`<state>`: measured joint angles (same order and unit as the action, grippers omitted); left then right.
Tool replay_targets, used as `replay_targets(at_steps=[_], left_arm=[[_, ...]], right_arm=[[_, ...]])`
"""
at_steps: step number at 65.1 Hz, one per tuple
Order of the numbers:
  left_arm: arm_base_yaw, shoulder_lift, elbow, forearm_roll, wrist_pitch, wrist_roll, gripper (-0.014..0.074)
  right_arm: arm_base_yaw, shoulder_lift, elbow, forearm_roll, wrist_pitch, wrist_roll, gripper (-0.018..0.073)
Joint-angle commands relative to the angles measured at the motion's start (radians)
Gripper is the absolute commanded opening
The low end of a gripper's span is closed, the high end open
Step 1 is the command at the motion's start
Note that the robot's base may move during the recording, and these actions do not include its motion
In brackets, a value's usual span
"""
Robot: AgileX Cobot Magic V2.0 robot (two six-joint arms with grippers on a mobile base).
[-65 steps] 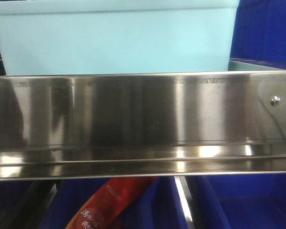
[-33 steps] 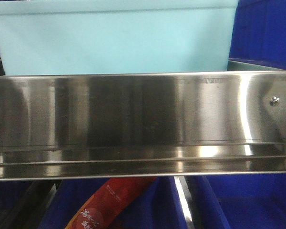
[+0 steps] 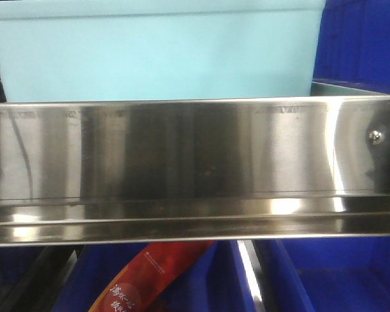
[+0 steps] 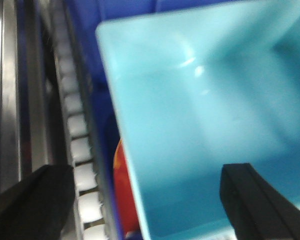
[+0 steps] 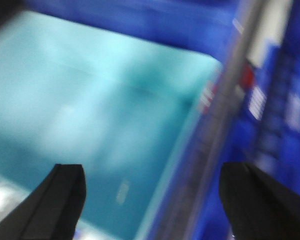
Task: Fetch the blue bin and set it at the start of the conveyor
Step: 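Close both grippers on opposite rims of the teal bin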
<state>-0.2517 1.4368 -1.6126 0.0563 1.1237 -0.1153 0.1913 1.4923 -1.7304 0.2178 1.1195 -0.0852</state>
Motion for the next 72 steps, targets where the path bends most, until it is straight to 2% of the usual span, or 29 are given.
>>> replay_targets(at_steps=[1, 9, 29, 35, 45, 48, 55, 72], left_arm=[[-0.007, 0.079, -0.049, 0.025, 0.045, -0.025, 0.0494], [-0.007, 0.159, -0.064, 0.025, 0.039, -0.025, 0.0494], [-0.007, 0.271, -0.064, 0.021, 0.018, -0.025, 0.0494], [-0.007, 0.277, -0.064, 0.019, 0.018, -0.027, 0.0462], [-0.007, 0.277, -0.064, 0.019, 0.018, -0.027, 0.0225], [-0.007, 0.277, -0.064, 0.019, 0.018, -0.027, 0.0109], [-0.007, 0.277, -0.064, 0.019, 0.017, -0.027, -0.0115], [-0.007, 0.269, -0.064, 0.021, 0.016, -0.027, -0.0111]], right_arm=[[0.002, 0.079, -0.071, -0.067, 0.069, 0.046, 0.0433], [0.016, 0.184, -0.121, -0.067, 0.090, 0.046, 0.0433], [0.041, 0.347, -0.124, -0.067, 0.054, 0.046, 0.0433], [0.041, 0.362, -0.124, -0.067, 0.054, 0.046, 0.0377], [0.041, 0.365, -0.124, -0.068, 0.045, 0.046, 0.0100], [0.041, 0.363, -0.124, -0.068, 0.041, 0.046, 0.0024], [0.041, 0.363, -0.124, -0.070, 0.041, 0.046, -0.0079], [0.041, 0.353, -0.124, -0.072, 0.041, 0.046, -0.0113]])
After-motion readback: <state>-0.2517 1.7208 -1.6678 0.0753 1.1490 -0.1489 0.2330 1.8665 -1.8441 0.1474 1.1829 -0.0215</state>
